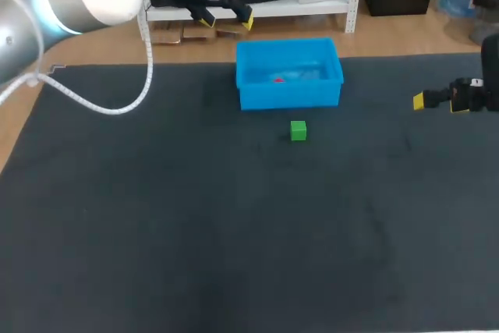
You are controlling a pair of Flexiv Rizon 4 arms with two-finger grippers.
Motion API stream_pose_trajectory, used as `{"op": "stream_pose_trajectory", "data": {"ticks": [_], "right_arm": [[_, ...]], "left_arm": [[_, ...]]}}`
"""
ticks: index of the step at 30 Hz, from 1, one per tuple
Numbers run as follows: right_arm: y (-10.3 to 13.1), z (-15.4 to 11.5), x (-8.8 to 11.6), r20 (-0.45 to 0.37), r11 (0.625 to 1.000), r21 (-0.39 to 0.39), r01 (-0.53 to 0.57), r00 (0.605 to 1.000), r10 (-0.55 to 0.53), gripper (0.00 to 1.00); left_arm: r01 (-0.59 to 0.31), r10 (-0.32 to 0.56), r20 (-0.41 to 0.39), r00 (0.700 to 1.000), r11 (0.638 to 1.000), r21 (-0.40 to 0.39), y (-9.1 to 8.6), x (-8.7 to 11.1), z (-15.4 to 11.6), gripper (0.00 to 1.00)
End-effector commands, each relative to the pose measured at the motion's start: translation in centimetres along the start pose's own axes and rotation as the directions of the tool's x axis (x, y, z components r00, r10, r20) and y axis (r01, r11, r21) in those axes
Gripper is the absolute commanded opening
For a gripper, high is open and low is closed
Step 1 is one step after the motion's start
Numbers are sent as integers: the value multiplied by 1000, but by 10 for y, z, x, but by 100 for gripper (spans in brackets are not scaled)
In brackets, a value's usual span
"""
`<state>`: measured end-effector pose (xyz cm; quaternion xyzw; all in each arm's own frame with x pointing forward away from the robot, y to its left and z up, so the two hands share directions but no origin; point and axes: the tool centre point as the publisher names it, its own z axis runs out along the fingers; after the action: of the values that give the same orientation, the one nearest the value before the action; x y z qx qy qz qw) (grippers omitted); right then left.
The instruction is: Use the left arm to pick the red cube and place it into the blue plastic box first, then use the right arm to grasp the green cube and put it into the same blue plastic box after the first action is fully finished.
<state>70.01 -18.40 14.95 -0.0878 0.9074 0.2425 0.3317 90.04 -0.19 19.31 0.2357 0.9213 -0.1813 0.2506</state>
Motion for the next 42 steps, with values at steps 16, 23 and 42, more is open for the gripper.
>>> {"op": "stream_pose_trajectory", "data": {"ticks": [16, 23, 42], "right_arm": [[0, 0, 0, -1, 1000, 0, 0, 1000, 0, 100], [0, 0, 0, -1, 1000, 0, 0, 1000, 0, 100], [0, 0, 0, -1, 1000, 0, 0, 1000, 0, 100]], "left_arm": [[-90, 89, 30, 996, 995, 42, 15, 41, -29, 100], [-111, 110, 29, 994, 991, 68, 18, 50, -39, 100], [-191, 193, 0, 981, 968, 164, 5, 89, -55, 100]]}}
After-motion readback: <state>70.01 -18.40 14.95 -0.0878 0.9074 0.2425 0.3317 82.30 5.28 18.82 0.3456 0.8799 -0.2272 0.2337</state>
